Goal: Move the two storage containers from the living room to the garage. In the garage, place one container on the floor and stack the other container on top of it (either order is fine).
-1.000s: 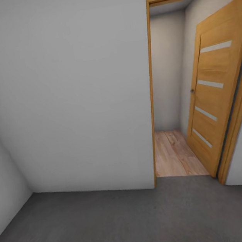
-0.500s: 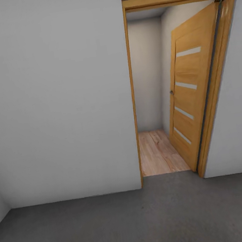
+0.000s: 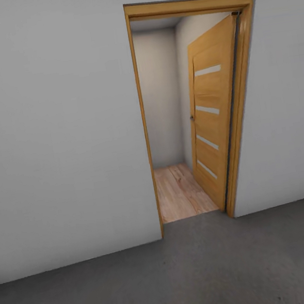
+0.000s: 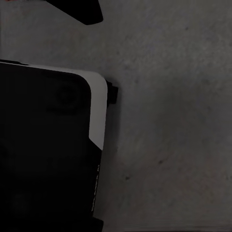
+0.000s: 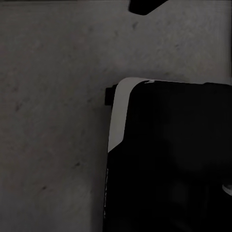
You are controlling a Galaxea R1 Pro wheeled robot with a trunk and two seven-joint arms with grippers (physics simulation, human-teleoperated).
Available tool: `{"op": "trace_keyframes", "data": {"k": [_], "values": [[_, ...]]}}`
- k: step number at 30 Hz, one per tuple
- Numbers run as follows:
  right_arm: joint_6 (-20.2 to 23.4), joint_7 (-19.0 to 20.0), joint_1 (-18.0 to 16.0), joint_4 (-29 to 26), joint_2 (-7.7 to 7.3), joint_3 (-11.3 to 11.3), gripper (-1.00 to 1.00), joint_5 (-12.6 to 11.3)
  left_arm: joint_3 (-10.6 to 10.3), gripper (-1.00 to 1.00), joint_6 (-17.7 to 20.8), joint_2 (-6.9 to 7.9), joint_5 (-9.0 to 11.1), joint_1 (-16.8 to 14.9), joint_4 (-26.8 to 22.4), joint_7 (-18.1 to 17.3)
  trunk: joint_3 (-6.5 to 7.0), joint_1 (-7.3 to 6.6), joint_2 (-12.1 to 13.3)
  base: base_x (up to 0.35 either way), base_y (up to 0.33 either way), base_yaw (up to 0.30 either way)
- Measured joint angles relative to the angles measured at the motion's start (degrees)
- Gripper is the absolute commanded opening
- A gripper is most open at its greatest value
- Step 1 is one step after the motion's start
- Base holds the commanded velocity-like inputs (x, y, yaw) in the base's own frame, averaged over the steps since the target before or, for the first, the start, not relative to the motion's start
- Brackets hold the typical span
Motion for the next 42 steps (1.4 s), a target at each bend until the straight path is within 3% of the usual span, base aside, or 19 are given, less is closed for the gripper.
{"op": "trace_keyframes", "data": {"k": [42], "values": [[0.3, 0.0, 0.0, 0.0, 0.03, 0.0, 1.0, 0.0, 0.0, 1.0, 0.0, 0.0, 0.0, 0.0, 0.0, 0.0, 0.15, 0.0, 0.0, 0.0, 0.0, -0.287]]}}
